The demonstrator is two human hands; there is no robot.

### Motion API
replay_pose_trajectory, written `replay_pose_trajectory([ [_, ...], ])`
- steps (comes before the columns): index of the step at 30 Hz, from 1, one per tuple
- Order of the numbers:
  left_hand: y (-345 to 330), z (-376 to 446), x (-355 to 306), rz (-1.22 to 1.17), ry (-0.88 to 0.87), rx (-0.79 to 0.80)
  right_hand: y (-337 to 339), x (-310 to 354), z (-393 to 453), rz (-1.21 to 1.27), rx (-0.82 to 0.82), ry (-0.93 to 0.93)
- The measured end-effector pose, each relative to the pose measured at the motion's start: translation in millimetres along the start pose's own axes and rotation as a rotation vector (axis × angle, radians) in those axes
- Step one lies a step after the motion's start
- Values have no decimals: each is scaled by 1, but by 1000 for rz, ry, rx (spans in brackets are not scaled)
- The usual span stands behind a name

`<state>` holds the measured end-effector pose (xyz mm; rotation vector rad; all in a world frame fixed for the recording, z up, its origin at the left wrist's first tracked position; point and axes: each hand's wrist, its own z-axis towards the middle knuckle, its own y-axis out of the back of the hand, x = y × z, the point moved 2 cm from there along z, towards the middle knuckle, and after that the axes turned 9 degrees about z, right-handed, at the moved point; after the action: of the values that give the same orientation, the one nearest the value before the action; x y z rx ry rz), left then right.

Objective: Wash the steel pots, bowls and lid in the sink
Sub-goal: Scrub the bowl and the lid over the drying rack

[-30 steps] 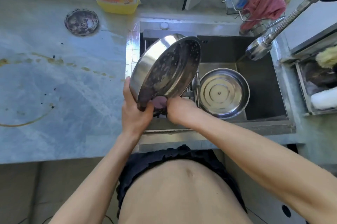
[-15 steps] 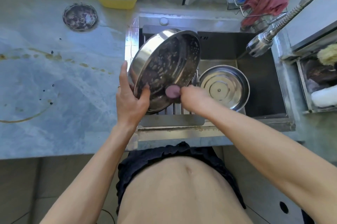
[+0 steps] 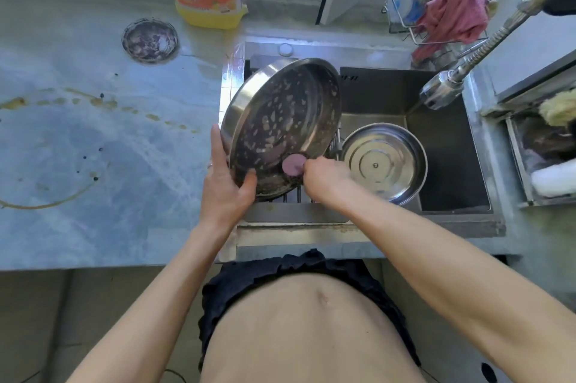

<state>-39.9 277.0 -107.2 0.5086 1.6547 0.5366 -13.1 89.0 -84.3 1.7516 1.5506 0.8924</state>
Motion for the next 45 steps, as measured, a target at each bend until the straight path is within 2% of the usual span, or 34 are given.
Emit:
replay_pose_trajectory([
  [2, -12, -11, 9, -15, 52, 10, -13, 26, -13, 40, 91, 97],
  [4, -16, -9, 7, -49, 117, -20, -15, 22, -11, 78, 123, 101],
  [6, -13, -2, 0, -118, 154, -55, -5, -4, -5, 72, 76, 20],
  [8, -6, 7, -10, -139, 146, -63, 8, -28, -1, -9, -41, -44],
  [11, 5, 19, -22, -113, 130, -68, 20, -29, 3, -102, -134, -52],
  [15, 20, 36, -35, -36, 64, -65, 4, -13, -1, 13, 32, 8],
  [17, 29, 43, -41, -18, 45, -43, 4, -16, -4, 41, 41, 13],
  [21, 28, 48, -45, -88, 107, 78, 35, -45, 7, -7, -221, -118],
  [24, 25, 52, -49, -193, 239, 140, 53, -54, 16, -84, -370, -102],
  [27, 27, 56, -54, -255, 377, 233, 63, -56, 18, -113, -448, -35],
  [30, 30, 62, -59, -199, 396, 303, 67, -48, 18, -132, -506, 86],
  [35, 26, 69, -64, -144, 376, 399, 61, -18, 14, -280, -743, 573],
  [37, 26, 71, -62, -167, 393, 441, 63, -15, 12, -346, -750, 653],
  [38, 25, 70, -62, -182, 407, 455, 69, -14, 9, -353, -747, 633],
  [41, 19, 60, -67, -147, 370, 470, 100, -12, 15, -348, -808, 397],
  [43, 9, 47, -70, -94, 309, 503, 119, -19, 21, -366, -695, 301],
  [45, 0, 40, -72, -80, 289, 524, 129, -29, 19, -312, -647, 313],
])
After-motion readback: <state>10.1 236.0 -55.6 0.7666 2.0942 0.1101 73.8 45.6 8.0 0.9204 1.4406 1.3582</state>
